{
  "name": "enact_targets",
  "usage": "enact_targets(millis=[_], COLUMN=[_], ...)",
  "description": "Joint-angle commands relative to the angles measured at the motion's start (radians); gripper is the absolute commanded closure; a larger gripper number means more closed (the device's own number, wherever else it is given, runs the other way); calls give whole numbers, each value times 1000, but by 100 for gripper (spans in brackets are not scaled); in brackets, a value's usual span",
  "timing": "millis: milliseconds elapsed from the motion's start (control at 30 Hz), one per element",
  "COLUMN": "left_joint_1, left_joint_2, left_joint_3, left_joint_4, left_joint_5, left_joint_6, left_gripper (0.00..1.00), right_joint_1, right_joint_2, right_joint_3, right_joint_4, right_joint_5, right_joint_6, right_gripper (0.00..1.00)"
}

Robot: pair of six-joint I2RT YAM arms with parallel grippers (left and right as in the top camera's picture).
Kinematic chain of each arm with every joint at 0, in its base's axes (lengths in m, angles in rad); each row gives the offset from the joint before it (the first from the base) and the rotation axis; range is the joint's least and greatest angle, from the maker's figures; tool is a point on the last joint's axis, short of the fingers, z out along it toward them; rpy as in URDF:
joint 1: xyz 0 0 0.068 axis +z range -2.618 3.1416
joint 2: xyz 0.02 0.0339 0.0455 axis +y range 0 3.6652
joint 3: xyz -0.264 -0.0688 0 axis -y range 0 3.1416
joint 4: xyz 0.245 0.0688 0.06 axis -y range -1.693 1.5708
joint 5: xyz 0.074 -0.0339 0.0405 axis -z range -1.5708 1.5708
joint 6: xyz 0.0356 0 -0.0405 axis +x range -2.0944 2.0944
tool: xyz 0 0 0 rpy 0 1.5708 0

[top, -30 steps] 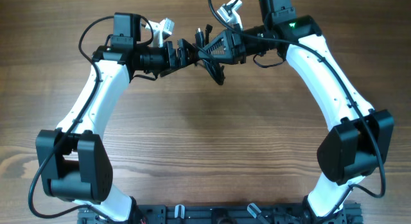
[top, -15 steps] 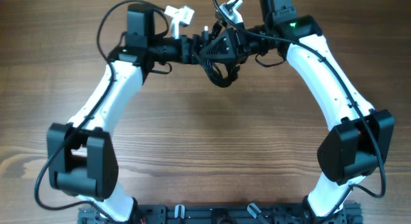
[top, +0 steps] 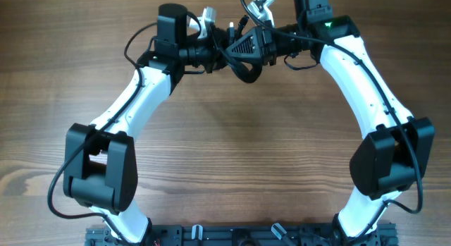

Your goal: Untangle cables

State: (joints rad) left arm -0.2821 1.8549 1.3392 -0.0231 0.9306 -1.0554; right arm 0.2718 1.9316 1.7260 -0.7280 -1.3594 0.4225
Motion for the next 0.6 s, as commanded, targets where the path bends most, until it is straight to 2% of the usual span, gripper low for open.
enact_targets(millis=[0,133,200,300,333,400,500,533,567], left_joint_1=[-3,5,24,52,76,114,148,150,150], left_joint_2=[23,23,23,23,23,23,23,23,23], left_joint_3=[5,5,5,5,5,5,5,5,5], left_joint_4=[-156,-327,-423,-504,-553,-626,-693,-701,-700], left_joint_5=[-306,-399,-432,-435,-433,-349,-90,-71,-71], left_joint_6=[-34,132,222,318,351,462,650,656,656], left_gripper=[96,96,96,96,96,96,96,96,96], right_joint_1=[32,-17,-43,-56,-57,-56,-55,-55,-55], right_joint_2=[-4,-4,-4,-4,-4,-4,-4,-4,-4], right_joint_3=[3,3,3,3,3,3,3,3,4], right_joint_4=[-7,-63,-132,-195,-237,-272,-295,-306,-321], right_joint_5=[-29,202,489,782,1017,1208,1123,1074,1028], right_joint_6=[26,22,16,-4,-6,-46,-216,-254,-266], right_gripper=[96,96,96,96,96,96,92,82,75])
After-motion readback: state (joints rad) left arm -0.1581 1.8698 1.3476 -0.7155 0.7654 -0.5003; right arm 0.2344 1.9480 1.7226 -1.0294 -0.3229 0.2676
